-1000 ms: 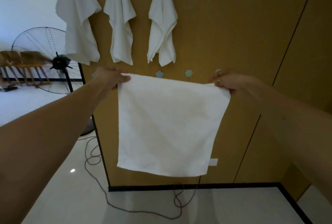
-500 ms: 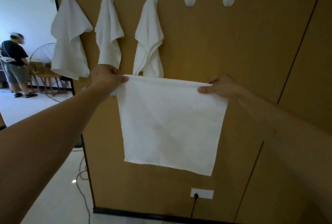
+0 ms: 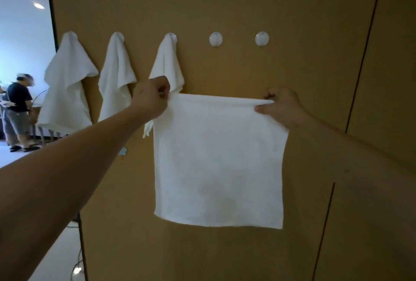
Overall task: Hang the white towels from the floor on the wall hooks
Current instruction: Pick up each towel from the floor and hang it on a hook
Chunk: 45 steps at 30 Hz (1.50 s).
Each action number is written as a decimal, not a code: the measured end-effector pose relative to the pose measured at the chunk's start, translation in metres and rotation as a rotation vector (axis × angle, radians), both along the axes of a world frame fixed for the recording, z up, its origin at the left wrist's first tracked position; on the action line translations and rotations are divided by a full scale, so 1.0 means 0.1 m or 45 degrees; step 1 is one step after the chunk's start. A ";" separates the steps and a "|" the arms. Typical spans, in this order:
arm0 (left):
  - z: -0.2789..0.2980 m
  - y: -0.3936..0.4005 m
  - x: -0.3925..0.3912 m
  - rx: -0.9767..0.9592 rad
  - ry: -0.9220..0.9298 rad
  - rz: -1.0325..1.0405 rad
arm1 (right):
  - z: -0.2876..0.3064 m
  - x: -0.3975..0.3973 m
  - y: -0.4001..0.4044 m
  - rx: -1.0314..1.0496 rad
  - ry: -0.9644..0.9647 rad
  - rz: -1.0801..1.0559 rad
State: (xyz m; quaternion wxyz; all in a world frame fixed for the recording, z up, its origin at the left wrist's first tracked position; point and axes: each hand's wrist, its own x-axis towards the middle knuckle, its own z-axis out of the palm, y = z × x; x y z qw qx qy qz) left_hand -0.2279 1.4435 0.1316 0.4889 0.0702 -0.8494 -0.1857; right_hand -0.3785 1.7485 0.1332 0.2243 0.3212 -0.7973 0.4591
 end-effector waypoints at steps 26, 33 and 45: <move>1.88 -0.85 -2.13 -1.536 -0.056 0.745 | 1.87 -1.55 -1.07 0.698 0.911 -0.686; 1.89 -0.88 -2.58 -1.424 0.003 0.767 | 1.88 -1.99 -1.39 0.584 0.739 -0.709; 1.19 -0.63 -2.95 -0.770 0.256 -0.083 | 1.21 -1.96 -2.04 0.022 0.292 -0.052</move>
